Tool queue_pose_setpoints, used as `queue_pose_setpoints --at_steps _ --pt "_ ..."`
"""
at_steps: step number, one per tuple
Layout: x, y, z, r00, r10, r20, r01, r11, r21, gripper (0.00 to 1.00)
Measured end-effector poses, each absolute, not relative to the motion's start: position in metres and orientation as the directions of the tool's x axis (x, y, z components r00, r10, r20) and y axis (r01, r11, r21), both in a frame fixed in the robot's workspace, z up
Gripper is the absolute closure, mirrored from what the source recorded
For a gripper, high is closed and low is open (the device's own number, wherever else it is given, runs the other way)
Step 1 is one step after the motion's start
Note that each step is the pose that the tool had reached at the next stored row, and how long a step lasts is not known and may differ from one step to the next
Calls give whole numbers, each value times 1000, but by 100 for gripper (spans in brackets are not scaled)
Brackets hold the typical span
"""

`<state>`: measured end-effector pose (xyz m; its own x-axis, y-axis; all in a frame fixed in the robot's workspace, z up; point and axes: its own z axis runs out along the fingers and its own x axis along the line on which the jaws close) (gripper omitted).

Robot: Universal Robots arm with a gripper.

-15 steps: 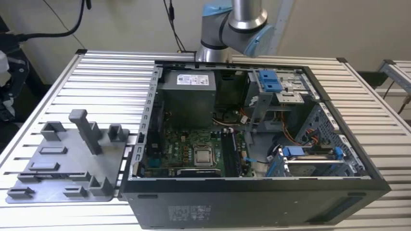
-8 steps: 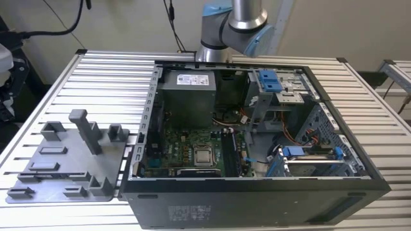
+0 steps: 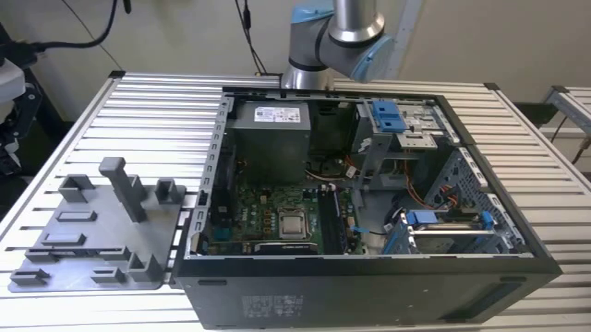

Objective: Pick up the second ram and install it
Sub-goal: 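Pick up the second ram and move it above second insertion slot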

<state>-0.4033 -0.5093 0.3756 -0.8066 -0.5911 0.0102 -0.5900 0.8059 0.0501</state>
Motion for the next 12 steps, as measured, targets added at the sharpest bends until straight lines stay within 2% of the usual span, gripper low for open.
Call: queue_pose_setpoints --at_steps 12 --pt "-403 -509 376 -714 -700 10 -699 713 50 89"
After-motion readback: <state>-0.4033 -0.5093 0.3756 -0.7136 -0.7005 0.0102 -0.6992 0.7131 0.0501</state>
